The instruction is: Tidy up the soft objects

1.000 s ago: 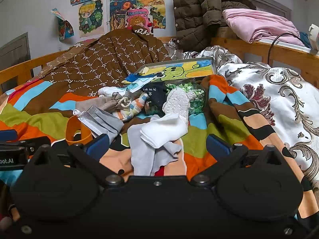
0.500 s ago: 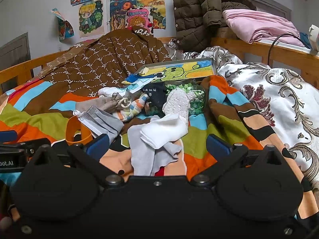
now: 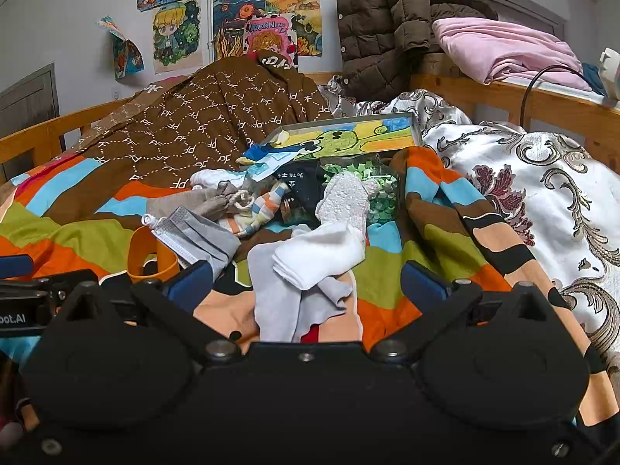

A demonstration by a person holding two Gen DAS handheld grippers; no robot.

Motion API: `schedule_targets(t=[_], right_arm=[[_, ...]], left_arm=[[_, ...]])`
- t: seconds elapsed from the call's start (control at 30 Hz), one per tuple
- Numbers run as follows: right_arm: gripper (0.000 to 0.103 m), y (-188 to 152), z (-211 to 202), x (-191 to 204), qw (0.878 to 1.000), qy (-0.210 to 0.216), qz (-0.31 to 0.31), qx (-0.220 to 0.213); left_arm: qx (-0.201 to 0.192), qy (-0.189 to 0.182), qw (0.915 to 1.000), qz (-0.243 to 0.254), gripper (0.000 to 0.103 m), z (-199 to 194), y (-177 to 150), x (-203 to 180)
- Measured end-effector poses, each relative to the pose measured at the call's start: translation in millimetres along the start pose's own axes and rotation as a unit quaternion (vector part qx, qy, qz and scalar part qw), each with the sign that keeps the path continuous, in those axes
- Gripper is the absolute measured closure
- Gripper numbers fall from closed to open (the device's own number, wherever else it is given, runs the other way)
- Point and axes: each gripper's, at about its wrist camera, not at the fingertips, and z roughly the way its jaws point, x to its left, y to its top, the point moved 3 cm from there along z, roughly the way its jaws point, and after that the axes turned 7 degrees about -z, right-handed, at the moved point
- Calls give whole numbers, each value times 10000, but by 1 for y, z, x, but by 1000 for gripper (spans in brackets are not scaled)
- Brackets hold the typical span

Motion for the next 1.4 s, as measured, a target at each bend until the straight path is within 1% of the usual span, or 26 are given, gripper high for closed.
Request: schedule_targets(t=[1.13, 1.4], right_arm=[[0, -1, 1, -1, 10000, -16, 9, 11], [0, -1, 1, -2, 10000, -15, 18, 1]], left_arm=[[7, 12, 10000, -10, 1, 0, -1, 1], [-8, 15, 10000, 61, 1, 1, -1, 3]])
